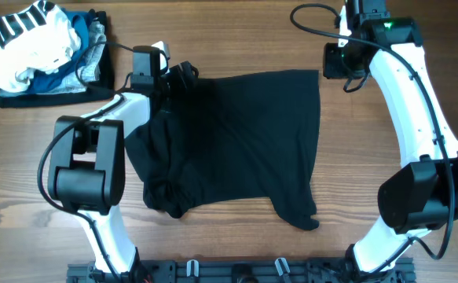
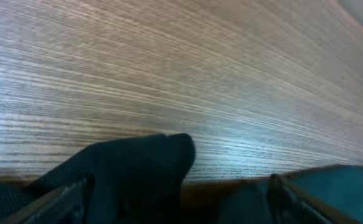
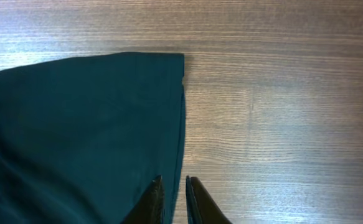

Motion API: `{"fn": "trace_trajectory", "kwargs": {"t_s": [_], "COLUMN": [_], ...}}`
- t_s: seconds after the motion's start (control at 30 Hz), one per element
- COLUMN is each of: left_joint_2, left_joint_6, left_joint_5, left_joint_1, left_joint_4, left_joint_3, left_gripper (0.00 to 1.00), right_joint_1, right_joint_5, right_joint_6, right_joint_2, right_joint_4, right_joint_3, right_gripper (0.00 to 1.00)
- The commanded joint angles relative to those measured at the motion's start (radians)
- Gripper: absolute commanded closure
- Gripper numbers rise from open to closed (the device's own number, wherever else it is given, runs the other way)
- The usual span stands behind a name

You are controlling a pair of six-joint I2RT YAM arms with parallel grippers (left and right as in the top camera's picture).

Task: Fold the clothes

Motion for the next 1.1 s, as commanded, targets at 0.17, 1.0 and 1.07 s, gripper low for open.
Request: {"fn": "trace_trajectory", "kwargs": {"t_s": [0.17,1.0,1.07], "left_joint_2": [0.024,0.000,0.000], "left_joint_6": [-0.042,0.049,0.049], "left_joint_5": [-0.085,-0.195,-0.232], "left_joint_1": [0.016,0.011,0.011], "left_joint_4": [-0.092,-0.118,-0.126], "left_joint_3": [0.010,0.252,0.252], "left_gripper": [0.73,0.96,0.71], "right_joint_1": [0.005,0.004,0.004], "right_joint_5": [-0.062,-0.061,-0.061], "right_joint_6": [0.002,-0.018,-0.018], "right_joint_2": [-0.033,-0.051,-0.051], "right_joint_4": [-0.031,-0.024,-0.024], "right_joint_3": [0.016,0.016,0.016], "right_gripper": [0.95,0.96,0.95]}}
